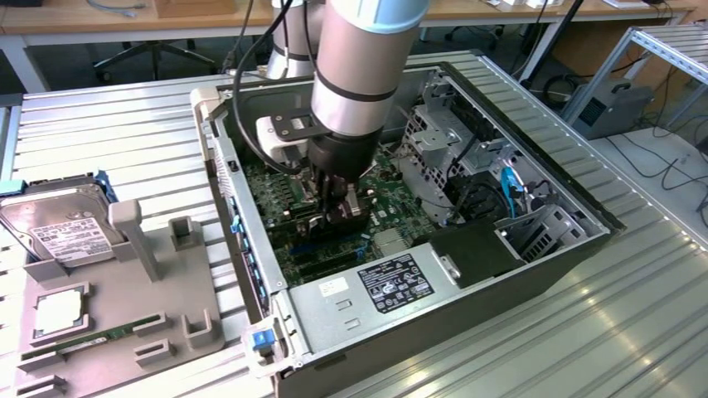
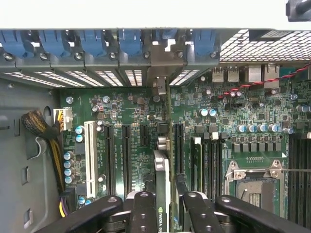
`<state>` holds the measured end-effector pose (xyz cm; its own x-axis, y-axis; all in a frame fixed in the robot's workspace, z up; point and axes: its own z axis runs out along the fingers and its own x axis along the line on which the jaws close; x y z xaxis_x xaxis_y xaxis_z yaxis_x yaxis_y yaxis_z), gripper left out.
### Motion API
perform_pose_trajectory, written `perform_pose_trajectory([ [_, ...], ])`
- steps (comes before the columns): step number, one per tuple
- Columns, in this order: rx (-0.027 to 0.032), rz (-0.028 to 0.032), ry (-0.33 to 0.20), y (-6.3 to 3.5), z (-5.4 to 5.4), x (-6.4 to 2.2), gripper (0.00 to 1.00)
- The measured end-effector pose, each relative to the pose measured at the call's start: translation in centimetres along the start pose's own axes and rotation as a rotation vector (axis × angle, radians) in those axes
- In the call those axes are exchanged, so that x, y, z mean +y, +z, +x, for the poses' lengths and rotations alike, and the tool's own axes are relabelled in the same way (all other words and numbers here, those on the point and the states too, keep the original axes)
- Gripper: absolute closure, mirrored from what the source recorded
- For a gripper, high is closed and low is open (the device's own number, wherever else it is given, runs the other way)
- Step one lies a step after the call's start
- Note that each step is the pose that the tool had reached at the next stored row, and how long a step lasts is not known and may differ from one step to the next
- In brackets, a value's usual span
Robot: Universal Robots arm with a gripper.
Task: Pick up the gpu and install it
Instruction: 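Insert the gpu into the slot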
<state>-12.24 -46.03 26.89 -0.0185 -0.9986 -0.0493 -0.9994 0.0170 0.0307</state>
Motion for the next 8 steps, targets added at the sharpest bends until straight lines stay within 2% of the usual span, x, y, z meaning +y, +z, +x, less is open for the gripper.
perform_pose_trajectory([
  [8,-0.0002,0.0002,0.0,0.14,0.02,0.07,0.74],
])
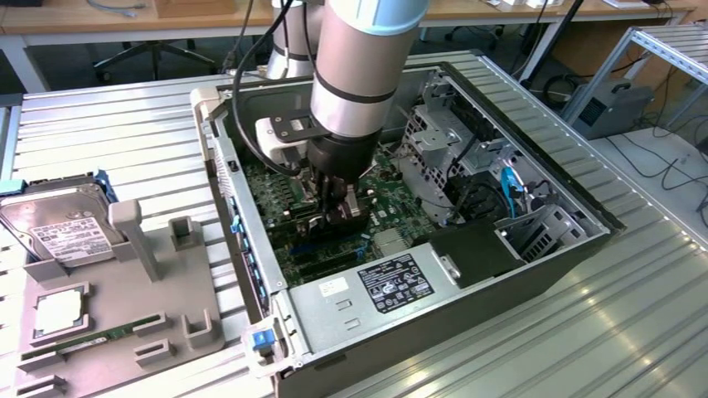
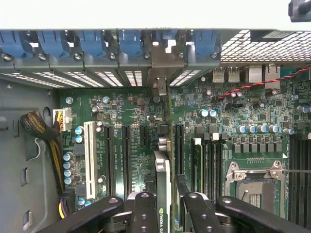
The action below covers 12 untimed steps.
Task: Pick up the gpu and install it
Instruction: 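Insert the gpu into the slot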
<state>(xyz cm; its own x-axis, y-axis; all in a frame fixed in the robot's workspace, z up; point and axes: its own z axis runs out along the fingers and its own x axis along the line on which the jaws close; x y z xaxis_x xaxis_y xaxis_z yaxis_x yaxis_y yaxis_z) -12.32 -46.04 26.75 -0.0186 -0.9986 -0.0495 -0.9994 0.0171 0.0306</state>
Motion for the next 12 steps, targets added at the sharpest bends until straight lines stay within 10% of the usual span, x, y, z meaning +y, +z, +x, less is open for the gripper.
perform_pose_trajectory([
  [12,-0.0004,0.0023,0.0,0.0,0.01,0.32,0.74],
])
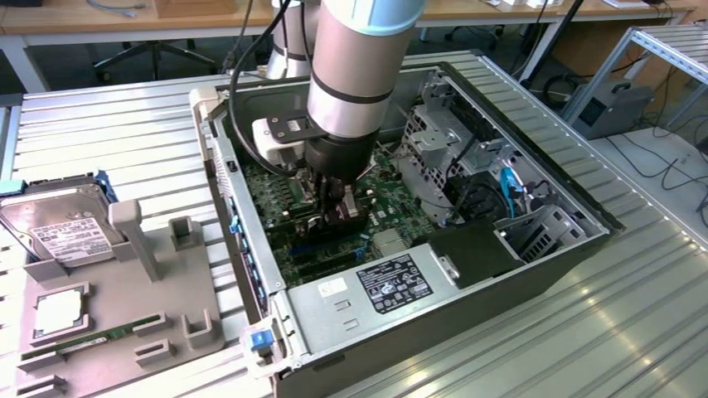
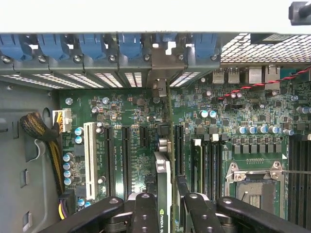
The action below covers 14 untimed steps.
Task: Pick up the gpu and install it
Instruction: 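Insert the gpu into the slot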
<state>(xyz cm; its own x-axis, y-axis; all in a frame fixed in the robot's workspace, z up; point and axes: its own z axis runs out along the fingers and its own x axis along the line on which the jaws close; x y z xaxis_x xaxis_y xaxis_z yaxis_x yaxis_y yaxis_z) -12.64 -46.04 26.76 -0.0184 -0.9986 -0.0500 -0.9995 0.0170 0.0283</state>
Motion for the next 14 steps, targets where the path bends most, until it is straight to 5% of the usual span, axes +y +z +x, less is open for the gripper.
perform_pose_trajectory([
  [14,0.0001,0.0001,0.0,0.15,0.01,0.02,0.74],
])
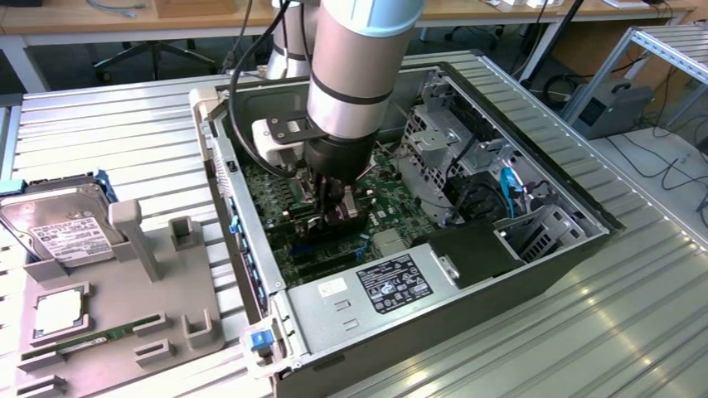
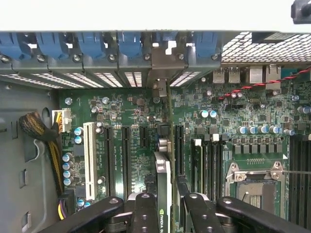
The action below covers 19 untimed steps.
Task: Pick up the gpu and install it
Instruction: 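Insert the gpu into the slot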
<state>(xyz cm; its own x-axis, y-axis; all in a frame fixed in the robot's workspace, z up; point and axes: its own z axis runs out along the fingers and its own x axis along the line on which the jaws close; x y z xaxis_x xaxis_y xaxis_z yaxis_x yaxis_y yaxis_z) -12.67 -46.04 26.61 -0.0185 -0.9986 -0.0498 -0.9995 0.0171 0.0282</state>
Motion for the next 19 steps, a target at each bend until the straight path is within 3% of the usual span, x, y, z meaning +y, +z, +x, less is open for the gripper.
perform_pose_trajectory([
  [11,-0.0017,0.0017,0.0,-0.19,-0.02,0.2,0.74],
  [19,0.0002,0.0007,0.0,-0.39,-0.01,0.21,0.74],
])
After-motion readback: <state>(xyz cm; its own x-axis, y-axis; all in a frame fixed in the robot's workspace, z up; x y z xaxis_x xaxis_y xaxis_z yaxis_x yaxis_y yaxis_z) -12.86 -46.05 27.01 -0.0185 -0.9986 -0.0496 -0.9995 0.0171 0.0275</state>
